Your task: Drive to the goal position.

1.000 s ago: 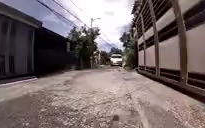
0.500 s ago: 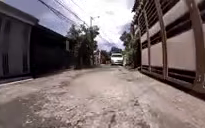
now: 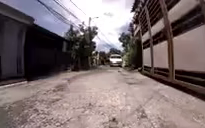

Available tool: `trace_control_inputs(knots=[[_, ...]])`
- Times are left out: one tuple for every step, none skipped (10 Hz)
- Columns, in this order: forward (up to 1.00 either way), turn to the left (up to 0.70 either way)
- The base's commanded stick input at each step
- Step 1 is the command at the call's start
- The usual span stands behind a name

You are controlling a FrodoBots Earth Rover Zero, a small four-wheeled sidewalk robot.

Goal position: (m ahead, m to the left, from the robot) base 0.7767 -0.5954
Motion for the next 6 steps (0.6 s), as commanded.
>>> trace_control_inputs(knots=[[0.7,0.0],[0.7,0.0],[0.7,0.0],[0.7,0.0],[0.7,0.0],[0.7,0.0]])
